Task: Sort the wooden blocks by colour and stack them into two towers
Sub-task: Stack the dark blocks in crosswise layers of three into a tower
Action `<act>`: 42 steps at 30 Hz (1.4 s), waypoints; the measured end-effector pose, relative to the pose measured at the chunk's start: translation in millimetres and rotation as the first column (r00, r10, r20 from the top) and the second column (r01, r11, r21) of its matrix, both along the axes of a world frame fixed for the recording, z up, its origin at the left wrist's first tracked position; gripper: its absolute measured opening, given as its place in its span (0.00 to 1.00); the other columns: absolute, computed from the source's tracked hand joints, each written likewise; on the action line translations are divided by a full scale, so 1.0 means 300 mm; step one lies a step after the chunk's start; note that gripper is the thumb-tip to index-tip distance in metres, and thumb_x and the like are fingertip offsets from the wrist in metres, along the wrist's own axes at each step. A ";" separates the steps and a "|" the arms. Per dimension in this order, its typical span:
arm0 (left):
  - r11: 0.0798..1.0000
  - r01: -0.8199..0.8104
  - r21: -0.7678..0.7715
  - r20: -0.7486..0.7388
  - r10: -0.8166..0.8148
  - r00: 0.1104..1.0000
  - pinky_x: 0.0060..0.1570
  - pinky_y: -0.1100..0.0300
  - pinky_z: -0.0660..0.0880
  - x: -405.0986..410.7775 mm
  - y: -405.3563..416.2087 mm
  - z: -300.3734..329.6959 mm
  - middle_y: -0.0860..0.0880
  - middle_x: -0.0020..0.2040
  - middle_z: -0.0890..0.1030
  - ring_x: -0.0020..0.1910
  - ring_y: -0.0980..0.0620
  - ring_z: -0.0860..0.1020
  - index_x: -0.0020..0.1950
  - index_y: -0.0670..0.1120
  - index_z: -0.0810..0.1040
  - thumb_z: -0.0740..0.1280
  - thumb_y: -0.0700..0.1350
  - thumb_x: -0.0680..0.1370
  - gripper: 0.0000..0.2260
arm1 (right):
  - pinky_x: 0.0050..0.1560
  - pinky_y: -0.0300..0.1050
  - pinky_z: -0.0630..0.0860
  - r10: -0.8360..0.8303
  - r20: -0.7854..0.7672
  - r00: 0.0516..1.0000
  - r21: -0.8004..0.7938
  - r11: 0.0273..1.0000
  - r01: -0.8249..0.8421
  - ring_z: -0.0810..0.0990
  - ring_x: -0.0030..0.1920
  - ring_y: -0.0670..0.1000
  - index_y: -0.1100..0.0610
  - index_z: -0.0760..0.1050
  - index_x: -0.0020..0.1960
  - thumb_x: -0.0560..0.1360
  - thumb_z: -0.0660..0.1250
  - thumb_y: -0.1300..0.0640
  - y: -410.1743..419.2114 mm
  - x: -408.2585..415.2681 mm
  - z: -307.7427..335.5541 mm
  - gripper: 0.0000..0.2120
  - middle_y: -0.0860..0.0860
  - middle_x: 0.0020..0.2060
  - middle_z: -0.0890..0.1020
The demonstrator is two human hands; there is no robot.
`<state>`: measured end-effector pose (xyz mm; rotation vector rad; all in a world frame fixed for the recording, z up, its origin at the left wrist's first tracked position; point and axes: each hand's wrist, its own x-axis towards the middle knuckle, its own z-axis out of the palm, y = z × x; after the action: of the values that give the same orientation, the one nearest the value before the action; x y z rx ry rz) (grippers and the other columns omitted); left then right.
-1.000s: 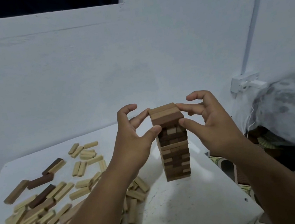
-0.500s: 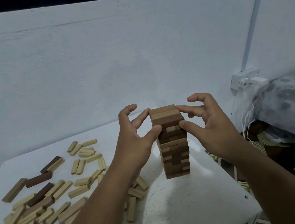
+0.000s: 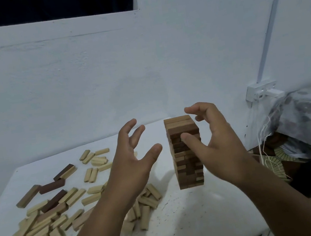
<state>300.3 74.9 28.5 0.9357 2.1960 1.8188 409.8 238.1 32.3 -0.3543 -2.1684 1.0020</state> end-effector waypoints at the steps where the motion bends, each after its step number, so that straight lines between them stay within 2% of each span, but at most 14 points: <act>1: 1.000 -0.017 0.018 -0.006 0.017 1.000 0.64 0.57 0.63 0.011 -0.030 0.009 0.71 0.68 0.71 0.68 0.61 0.67 0.70 0.68 0.61 0.70 0.53 0.76 0.28 | 0.55 0.42 0.73 0.020 -0.011 1.000 0.007 1.000 -0.020 0.71 0.62 0.49 0.34 0.64 0.63 0.75 0.69 0.50 -0.044 -0.004 0.015 0.23 0.42 0.60 0.72; 3: 0.997 -0.051 0.058 -0.024 0.052 0.998 0.64 0.59 0.63 0.024 -0.116 0.024 0.71 0.65 0.74 0.67 0.65 0.69 0.68 0.67 0.64 0.70 0.53 0.76 0.24 | 0.56 0.46 0.75 0.093 -0.035 0.995 0.022 0.996 -0.092 0.72 0.60 0.48 0.36 0.65 0.64 0.75 0.70 0.50 -0.147 -0.024 0.036 0.22 0.42 0.58 0.72; 7: 0.990 -0.124 0.070 -0.084 0.130 0.988 0.61 0.61 0.66 0.039 -0.273 0.035 0.69 0.63 0.76 0.67 0.68 0.70 0.65 0.64 0.68 0.69 0.51 0.77 0.19 | 0.61 0.40 0.68 0.224 -0.047 0.973 0.026 0.975 -0.223 0.68 0.65 0.41 0.37 0.65 0.63 0.76 0.69 0.50 -0.307 -0.076 0.027 0.21 0.37 0.61 0.70; 11: 0.971 -0.238 0.033 -0.059 0.240 0.969 0.60 0.61 0.71 -0.013 -0.474 -0.002 0.66 0.61 0.78 0.66 0.62 0.73 0.62 0.61 0.72 0.70 0.49 0.77 0.16 | 0.62 0.43 0.68 0.353 0.038 0.935 -0.024 0.935 -0.353 0.67 0.66 0.43 0.35 0.63 0.62 0.76 0.68 0.50 -0.466 -0.173 -0.024 0.20 0.37 0.62 0.70; 14: 0.941 -0.338 -0.011 -0.063 0.337 0.939 0.48 0.75 0.70 -0.066 -0.611 -0.038 0.63 0.58 0.80 0.60 0.63 0.76 0.59 0.58 0.74 0.70 0.45 0.78 0.13 | 0.61 0.42 0.68 0.417 0.085 0.905 -0.017 0.909 -0.417 0.68 0.64 0.43 0.34 0.63 0.61 0.76 0.68 0.49 -0.550 -0.255 -0.077 0.20 0.37 0.61 0.71; 18: 0.885 -0.444 -0.144 -0.110 0.431 0.896 0.56 0.62 0.68 -0.146 -0.746 -0.097 0.71 0.54 0.79 0.61 0.67 0.73 0.57 0.55 0.75 0.69 0.45 0.78 0.10 | 0.63 0.49 0.71 0.428 0.252 0.868 0.081 0.884 -0.460 0.69 0.63 0.46 0.37 0.64 0.64 0.77 0.66 0.50 -0.611 -0.385 -0.171 0.20 0.39 0.61 0.72; 22: 0.841 -0.478 -0.254 -0.136 0.458 0.878 0.56 0.63 0.68 -0.243 -0.806 -0.180 0.63 0.63 0.78 0.59 0.70 0.72 0.53 0.55 0.76 0.70 0.44 0.77 0.08 | 0.58 0.45 0.75 0.380 0.492 0.783 0.183 0.835 -0.519 0.76 0.58 0.47 0.43 0.74 0.63 0.78 0.64 0.56 -0.606 -0.503 -0.253 0.15 0.43 0.57 0.78; 26: 0.792 -0.467 -0.393 -0.190 0.427 0.884 0.62 0.51 0.71 -0.342 -0.807 -0.255 0.66 0.56 0.77 0.59 0.60 0.73 0.53 0.58 0.76 0.70 0.48 0.77 0.07 | 0.51 0.48 0.78 0.310 0.680 0.665 0.261 0.745 -0.614 0.78 0.47 0.46 0.45 0.78 0.55 0.77 0.65 0.56 -0.588 -0.565 -0.330 0.09 0.42 0.47 0.81; 28: 0.753 -0.475 -0.455 -0.240 0.410 0.880 0.63 0.49 0.68 -0.391 -0.784 -0.277 0.64 0.54 0.77 0.58 0.57 0.73 0.55 0.57 0.76 0.69 0.49 0.77 0.08 | 0.48 0.46 0.77 0.312 0.690 0.654 0.258 0.738 -0.624 0.76 0.45 0.45 0.45 0.77 0.52 0.76 0.65 0.60 -0.583 -0.581 -0.348 0.11 0.42 0.45 0.79; 31: 0.685 -0.501 -0.529 -0.337 0.372 0.865 0.58 0.52 0.61 -0.469 -0.734 -0.312 0.61 0.60 0.77 0.62 0.53 0.73 0.57 0.57 0.76 0.68 0.51 0.77 0.09 | 0.45 0.39 0.75 0.341 0.710 0.616 0.215 0.729 -0.650 0.76 0.44 0.43 0.46 0.77 0.51 0.75 0.64 0.66 -0.568 -0.606 -0.324 0.14 0.43 0.45 0.77; 34: 0.573 -0.503 -0.648 -0.421 0.281 0.862 0.58 0.50 0.59 -0.544 -0.686 -0.351 0.58 0.67 0.73 0.68 0.49 0.67 0.60 0.57 0.78 0.63 0.56 0.78 0.13 | 0.44 0.46 0.79 0.417 0.707 0.570 0.139 0.709 -0.691 0.77 0.41 0.44 0.45 0.75 0.38 0.73 0.62 0.69 -0.559 -0.647 -0.285 0.19 0.42 0.39 0.76; 38: 0.471 -0.504 -0.724 -0.447 0.237 0.863 0.52 0.51 0.58 -0.597 -0.640 -0.365 0.57 0.58 0.74 0.62 0.48 0.65 0.51 0.56 0.83 0.61 0.57 0.79 0.12 | 0.33 0.36 0.68 0.477 0.592 0.649 0.111 0.750 -0.652 0.69 0.34 0.44 0.51 0.68 0.46 0.78 0.58 0.63 -0.571 -0.682 -0.260 0.08 0.47 0.38 0.74; 40: 0.474 -0.519 -0.711 -0.440 0.276 0.855 0.52 0.52 0.57 -0.615 -0.627 -0.364 0.55 0.53 0.72 0.62 0.48 0.66 0.47 0.55 0.83 0.65 0.56 0.78 0.09 | 0.29 0.37 0.64 0.520 0.517 0.680 0.044 0.777 -0.628 0.64 0.31 0.45 0.52 0.64 0.43 0.76 0.58 0.66 -0.593 -0.693 -0.255 0.10 0.49 0.33 0.70; 42: 0.557 -0.514 -0.652 -0.383 0.344 0.858 0.52 0.54 0.58 -0.632 -0.627 -0.364 0.54 0.53 0.75 0.62 0.49 0.68 0.45 0.55 0.81 0.70 0.53 0.75 0.03 | 0.30 0.42 0.64 0.488 0.500 0.715 0.058 0.805 -0.590 0.65 0.31 0.47 0.51 0.65 0.41 0.74 0.62 0.64 -0.616 -0.718 -0.272 0.10 0.49 0.31 0.70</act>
<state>110.8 -113.3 -80.8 0.4182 3.1124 0.7106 194.3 53.3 -49.2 0.2028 -2.8956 1.0432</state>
